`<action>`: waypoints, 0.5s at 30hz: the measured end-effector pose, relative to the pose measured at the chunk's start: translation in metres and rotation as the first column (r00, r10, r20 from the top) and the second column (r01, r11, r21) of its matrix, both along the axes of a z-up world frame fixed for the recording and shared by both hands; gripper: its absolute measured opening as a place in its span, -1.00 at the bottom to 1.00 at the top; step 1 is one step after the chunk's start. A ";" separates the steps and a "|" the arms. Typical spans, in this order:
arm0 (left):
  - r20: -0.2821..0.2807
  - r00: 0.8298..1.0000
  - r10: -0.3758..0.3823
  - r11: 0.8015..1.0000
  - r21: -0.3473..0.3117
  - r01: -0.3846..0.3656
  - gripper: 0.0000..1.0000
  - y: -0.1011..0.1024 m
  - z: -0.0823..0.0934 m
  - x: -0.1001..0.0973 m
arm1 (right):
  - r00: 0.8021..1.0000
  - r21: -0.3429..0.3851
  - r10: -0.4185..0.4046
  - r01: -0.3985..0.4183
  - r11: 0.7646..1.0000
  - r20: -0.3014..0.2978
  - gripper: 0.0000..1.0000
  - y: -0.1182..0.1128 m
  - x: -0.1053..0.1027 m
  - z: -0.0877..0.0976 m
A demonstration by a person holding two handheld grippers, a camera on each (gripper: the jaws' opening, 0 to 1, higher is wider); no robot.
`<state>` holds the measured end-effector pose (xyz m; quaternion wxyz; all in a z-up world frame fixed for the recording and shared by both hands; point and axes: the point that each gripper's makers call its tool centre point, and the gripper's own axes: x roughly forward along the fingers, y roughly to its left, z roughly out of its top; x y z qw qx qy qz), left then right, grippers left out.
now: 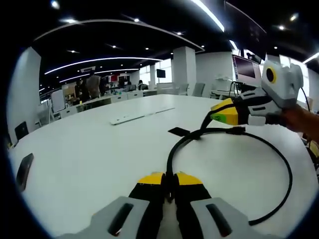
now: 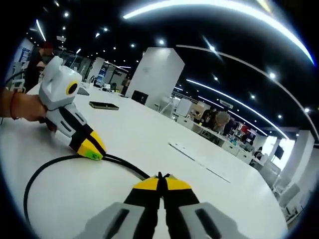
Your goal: Find the charging cable on the desk, coil it up and secure with Velcro.
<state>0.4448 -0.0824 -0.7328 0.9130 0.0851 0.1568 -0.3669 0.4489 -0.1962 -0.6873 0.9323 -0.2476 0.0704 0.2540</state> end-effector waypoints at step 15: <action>0.005 1.000 -0.019 1.000 -0.013 0.019 -0.84 -0.001 0.000 0.000 | 1.000 -0.041 -0.004 0.004 0.999 0.000 -0.91 0.001 0.004 0.003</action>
